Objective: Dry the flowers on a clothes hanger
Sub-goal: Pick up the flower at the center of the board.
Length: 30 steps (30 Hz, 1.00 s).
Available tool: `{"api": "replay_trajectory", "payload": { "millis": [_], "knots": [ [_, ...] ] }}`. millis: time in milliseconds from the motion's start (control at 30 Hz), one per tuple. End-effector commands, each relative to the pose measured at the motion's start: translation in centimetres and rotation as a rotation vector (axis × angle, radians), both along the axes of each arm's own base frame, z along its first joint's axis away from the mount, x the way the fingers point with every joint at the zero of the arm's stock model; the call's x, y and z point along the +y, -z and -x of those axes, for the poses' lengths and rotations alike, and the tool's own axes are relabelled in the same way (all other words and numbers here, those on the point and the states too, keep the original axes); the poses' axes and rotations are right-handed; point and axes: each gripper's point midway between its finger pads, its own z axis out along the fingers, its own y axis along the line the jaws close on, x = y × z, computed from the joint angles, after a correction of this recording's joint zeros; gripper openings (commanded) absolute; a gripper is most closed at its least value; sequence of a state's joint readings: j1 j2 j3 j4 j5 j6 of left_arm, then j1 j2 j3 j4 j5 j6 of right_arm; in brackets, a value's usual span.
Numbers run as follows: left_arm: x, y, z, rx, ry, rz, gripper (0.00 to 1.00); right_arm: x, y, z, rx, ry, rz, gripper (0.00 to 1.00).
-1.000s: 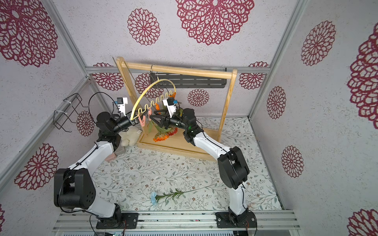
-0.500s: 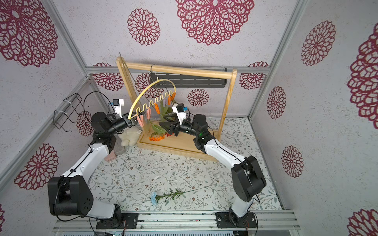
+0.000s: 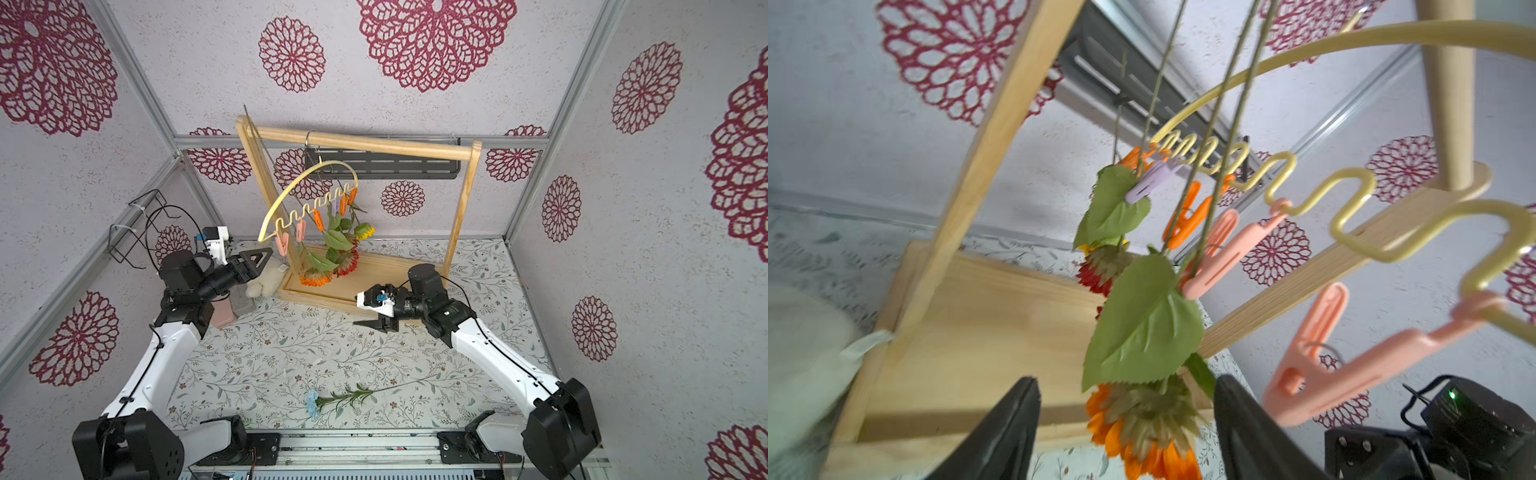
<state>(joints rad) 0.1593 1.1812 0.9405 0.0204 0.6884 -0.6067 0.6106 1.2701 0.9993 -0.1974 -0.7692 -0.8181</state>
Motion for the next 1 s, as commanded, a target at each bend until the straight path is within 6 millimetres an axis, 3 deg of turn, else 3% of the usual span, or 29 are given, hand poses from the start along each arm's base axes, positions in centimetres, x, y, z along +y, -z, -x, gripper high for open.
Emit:
{"api": "replay_trajectory", "payload": {
  "millis": [0,100,333,567,800,867,967],
  "knots": [
    [4.5,5.4,0.9,0.229,-0.27,-0.071,0.73,-3.9,8.0,4.0,0.054,-0.104,0.351,0.64],
    [6.6,8.0,2.2,0.33,-0.388,-0.113,0.75,-5.6,11.7,5.7,0.106,-0.138,0.51,0.65],
    [6.2,12.4,3.8,0.458,-0.398,-0.048,0.76,-6.4,17.0,8.8,0.17,-0.236,0.667,0.65],
    [5.4,15.3,4.6,0.53,-0.386,0.006,0.76,-6.1,21.2,8.0,0.137,-0.146,0.808,0.54],
    [5.2,15.1,4.3,0.516,-0.367,-0.018,0.74,-7.0,23.6,8.3,0.136,-0.143,0.858,0.45],
    [4.9,14.7,4.1,0.506,-0.347,-0.011,0.73,-7.1,24.0,8.3,0.123,-0.139,0.859,0.4],
    [4.5,14.8,4.2,0.513,-0.328,-0.007,0.72,-7.2,24.5,8.3,0.102,-0.125,0.867,0.23]
  ]
}}
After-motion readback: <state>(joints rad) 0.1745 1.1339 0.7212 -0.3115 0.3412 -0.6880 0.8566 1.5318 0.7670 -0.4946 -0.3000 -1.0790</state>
